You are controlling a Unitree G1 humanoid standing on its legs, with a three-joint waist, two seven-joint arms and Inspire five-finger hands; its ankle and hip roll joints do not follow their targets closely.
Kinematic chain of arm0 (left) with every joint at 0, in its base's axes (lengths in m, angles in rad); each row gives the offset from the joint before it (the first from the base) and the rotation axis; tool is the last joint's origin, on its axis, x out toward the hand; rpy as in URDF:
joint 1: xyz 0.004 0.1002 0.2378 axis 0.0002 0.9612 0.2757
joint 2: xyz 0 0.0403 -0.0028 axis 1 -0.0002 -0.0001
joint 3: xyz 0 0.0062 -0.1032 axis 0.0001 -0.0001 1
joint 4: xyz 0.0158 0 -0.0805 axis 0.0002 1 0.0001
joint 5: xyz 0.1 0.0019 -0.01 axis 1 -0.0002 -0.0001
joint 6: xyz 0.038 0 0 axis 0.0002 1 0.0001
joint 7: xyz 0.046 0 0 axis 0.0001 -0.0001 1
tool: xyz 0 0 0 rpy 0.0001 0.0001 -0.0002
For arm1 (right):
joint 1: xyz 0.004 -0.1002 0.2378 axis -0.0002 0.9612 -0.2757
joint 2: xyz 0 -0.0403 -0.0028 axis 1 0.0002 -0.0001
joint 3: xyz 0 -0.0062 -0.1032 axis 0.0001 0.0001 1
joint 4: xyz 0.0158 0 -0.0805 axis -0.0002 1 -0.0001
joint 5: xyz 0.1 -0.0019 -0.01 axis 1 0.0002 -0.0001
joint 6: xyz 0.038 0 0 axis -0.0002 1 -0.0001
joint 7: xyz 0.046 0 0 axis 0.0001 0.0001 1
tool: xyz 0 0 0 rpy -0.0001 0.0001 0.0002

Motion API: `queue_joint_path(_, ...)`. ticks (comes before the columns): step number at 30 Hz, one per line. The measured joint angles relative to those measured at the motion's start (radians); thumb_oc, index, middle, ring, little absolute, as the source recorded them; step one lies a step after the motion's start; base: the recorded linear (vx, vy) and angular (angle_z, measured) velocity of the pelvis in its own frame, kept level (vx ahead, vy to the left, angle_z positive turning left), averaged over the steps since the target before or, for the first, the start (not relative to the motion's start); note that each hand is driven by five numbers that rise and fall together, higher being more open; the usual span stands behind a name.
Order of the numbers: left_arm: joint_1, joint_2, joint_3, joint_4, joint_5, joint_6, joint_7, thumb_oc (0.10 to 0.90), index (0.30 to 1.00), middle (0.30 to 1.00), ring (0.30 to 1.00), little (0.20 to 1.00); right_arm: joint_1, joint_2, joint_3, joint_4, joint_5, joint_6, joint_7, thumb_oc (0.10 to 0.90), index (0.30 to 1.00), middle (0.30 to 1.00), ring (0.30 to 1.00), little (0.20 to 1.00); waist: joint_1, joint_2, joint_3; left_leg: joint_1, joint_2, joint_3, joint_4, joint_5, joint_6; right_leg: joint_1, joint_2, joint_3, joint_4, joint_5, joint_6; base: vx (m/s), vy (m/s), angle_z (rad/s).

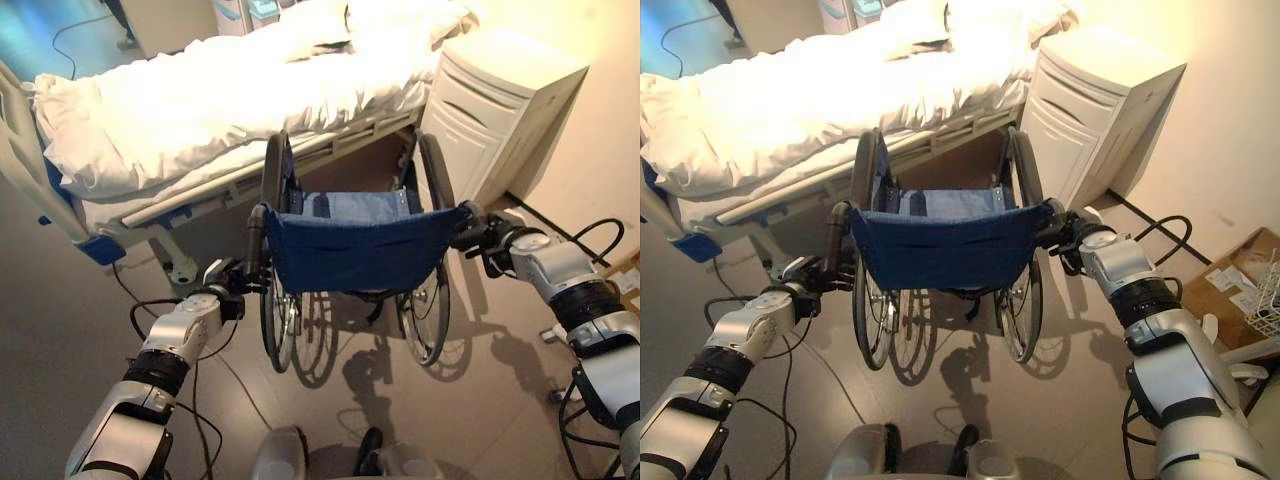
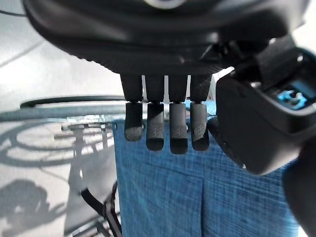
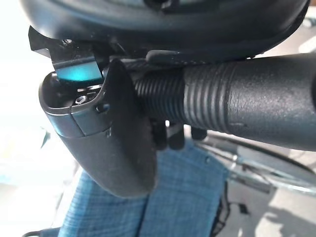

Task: Push the wheelchair next to the bed

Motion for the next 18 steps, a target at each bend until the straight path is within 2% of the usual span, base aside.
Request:
queue_joint_path(1, 0.009, -0.006, -0.011, -0.011, 0.0, 0.001, -0.001, 0.4, 0.3, 0.3, 0.3, 0.3, 0.023, -0.019, -0.005, -0.016, 0.0, -0.003, 0.0, 0.4, 0.3, 0.3, 0.3, 0.3, 0.004, 0.022, 0.0, -0.005, 0.003, 0.008, 0.021, 0.073, 0.011, 0.007, 0.029, 0.048, 0.006, -0.004, 0.026, 0.1, 0.123, 0.0)
queue_joint_path(2, 0.013, -0.013, -0.01, -0.021, 0.002, 0.001, -0.003, 0.4, 0.3, 0.3, 0.3, 0.3, 0.036, -0.036, -0.008, -0.027, 0.002, -0.005, 0.004, 0.4, 0.3, 0.3, 0.3, 0.3, -0.009, 0.019, -0.001, -0.012, -0.011, 0.007, 0.014, 0.081, 0.005, 0.008, 0.043, 0.114, -0.017, -0.001, 0.029, 0.09, 0.134, 0.21)
queue_joint_path(4, 0.011, -0.03, -0.01, -0.025, 0.0, 0.001, -0.006, 0.4, 0.3, 0.3, 0.3, 0.3, 0.037, -0.053, -0.019, -0.019, -0.002, -0.007, 0.011, 0.4, 0.3, 0.3, 0.3, 0.3, -0.02, 0.031, -0.003, 0.03, -0.018, -0.004, -0.08, 0.081, 0.0, 0.015, 0.045, 0.104, -0.033, 0.003, 0.029, 0.04, 0.098, 0.34)
queue_joint_path(5, 0.009, -0.031, -0.01, -0.031, -0.001, 0.001, -0.01, 0.4, 0.3, 0.3, 0.3, 0.3, 0.039, -0.063, -0.025, -0.017, -0.007, -0.009, 0.019, 0.4, 0.3, 0.3, 0.3, 0.3, -0.022, 0.041, -0.003, 0.047, -0.012, -0.002, -0.122, 0.066, -0.014, 0.013, 0.051, 0.097, -0.031, 0.004, 0.029, 0.02, 0.101, 0.18)
queue_joint_path(6, 0.008, -0.031, -0.01, -0.03, -0.004, 0.0, -0.013, 0.441, 0.361, 0.361, 0.361, 0.361, 0.039, -0.077, -0.026, -0.01, -0.008, -0.009, 0.033, 0.4, 0.3, 0.3, 0.3, 0.3, -0.023, 0.064, -0.011, 0.065, 0.006, 0.009, -0.161, -0.026, -0.035, 0.013, 0.062, 0.076, -0.029, 0.012, 0.032, 0.01, 0.12, 0.03)
queue_joint_path(7, 0.001, -0.028, -0.008, -0.016, -0.013, 0.0, -0.014, 0.595, 0.592, 0.592, 0.592, 0.592, 0.047, -0.081, -0.027, -0.007, -0.01, -0.018, 0.038, 0.527, 0.491, 0.491, 0.491, 0.491, -0.019, 0.068, -0.015, 0.074, 0.008, 0.013, -0.178, -0.077, 0.044, 0.01, 0.064, 0.071, -0.021, 0.015, 0.038, -0.01, 0.089, -0.1)
queue_joint_path(8, -0.001, -0.025, -0.004, -0.015, -0.014, -0.001, -0.008, 0.8, 0.9, 0.9, 0.9, 0.9, 0.046, -0.083, -0.028, -0.007, -0.01, -0.019, 0.04, 0.736, 0.804, 0.804, 0.804, 0.804, -0.015, 0.068, -0.016, 0.071, 0.009, 0.024, -0.177, -0.083, 0.052, 0.005, 0.068, 0.075, -0.017, 0.016, 0.039, -0.02, 0.09, -0.21)
queue_joint_path(9, -0.003, -0.021, 0.001, -0.015, -0.021, -0.003, 0.002, 0.8, 0.9, 0.9, 0.9, 0.9, 0.046, -0.086, -0.031, -0.007, -0.01, -0.025, 0.045, 0.8, 0.9, 0.9, 0.9, 0.9, -0.013, 0.068, -0.016, 0.068, 0.004, 0.031, -0.178, -0.083, 0.053, -0.001, 0.068, 0.085, -0.017, 0.018, 0.041, -0.02, 0.081, -0.13)
queue_joint_path(12, -0.007, -0.021, 0.003, -0.015, -0.034, -0.004, 0.017, 0.8, 0.9, 0.9, 0.9, 0.9, 0.045, -0.097, -0.031, -0.013, -0.01, -0.03, 0.053, 0.8, 0.9, 0.9, 0.9, 0.9, -0.026, 0.067, -0.022, 0.069, -0.007, 0.027, -0.208, -0.083, 0.053, 0.0, 0.073, 0.097, -0.045, 0.028, 0.053, -0.04, 0.075, 0.09)
queue_joint_path(18, -0.012, -0.021, 0.003, -0.015, -0.041, -0.005, 0.022, 0.8, 0.9, 0.9, 0.9, 0.9, 0.042, -0.103, -0.032, -0.014, 0.002, -0.03, 0.065, 0.8, 0.9, 0.9, 0.9, 0.9, -0.03, 0.067, -0.023, 0.07, 0.0, 0.025, -0.225, -0.083, 0.053, 0.017, 0.078, 0.075, -0.089, 0.05, 0.045, -0.02, 0.026, 0.05)
